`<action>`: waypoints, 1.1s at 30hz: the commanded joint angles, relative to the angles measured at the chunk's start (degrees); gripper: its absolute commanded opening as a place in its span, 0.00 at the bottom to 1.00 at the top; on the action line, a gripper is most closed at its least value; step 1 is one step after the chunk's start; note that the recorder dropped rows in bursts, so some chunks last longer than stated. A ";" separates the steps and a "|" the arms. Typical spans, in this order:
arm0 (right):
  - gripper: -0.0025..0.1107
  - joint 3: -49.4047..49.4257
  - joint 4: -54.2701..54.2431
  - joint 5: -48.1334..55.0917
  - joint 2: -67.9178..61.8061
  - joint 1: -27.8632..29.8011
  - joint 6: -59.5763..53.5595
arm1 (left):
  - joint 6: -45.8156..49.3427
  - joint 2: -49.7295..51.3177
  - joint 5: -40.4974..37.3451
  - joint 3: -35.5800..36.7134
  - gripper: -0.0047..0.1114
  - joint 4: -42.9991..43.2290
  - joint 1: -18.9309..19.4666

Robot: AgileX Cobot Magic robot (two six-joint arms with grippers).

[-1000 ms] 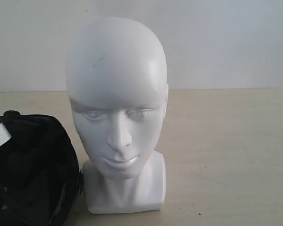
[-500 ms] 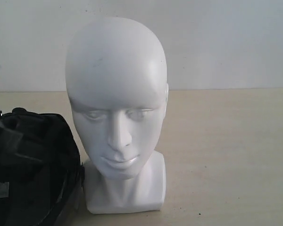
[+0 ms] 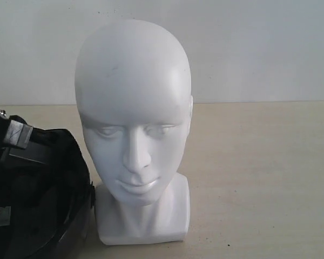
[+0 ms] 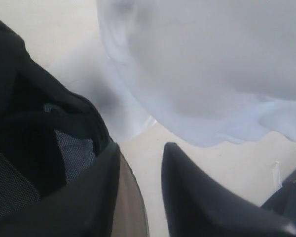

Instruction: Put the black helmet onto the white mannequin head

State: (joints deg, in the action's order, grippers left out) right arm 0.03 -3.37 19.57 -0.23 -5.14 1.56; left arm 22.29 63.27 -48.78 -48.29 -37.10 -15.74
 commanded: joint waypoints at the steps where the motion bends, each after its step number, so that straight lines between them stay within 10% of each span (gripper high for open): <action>1: 0.02 -0.03 0.08 -0.40 0.23 -0.07 -0.23 | -0.36 0.04 -1.20 -0.21 0.36 0.07 -0.31; 6: 0.02 -0.03 0.08 -0.40 0.23 -0.07 -0.23 | -1.93 0.04 -3.06 -0.21 0.58 0.07 -0.31; 18: 0.02 -0.03 0.08 -0.40 0.23 -0.07 -0.23 | 6.23 0.04 1.22 -0.21 0.33 -5.09 -0.31; 27: 0.02 -0.03 0.08 -0.40 0.23 -0.07 -0.23 | 1.55 5.52 -6.82 -0.21 0.54 -3.93 -0.31; 33: 0.02 -0.03 0.08 -0.40 0.23 -0.07 -0.23 | 1.54 11.92 -4.36 -0.21 0.45 -0.50 -0.31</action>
State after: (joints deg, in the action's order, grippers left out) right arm 0.03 -3.37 19.57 -0.23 -5.14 1.56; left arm 24.54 73.41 -55.11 -48.29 -39.54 -15.85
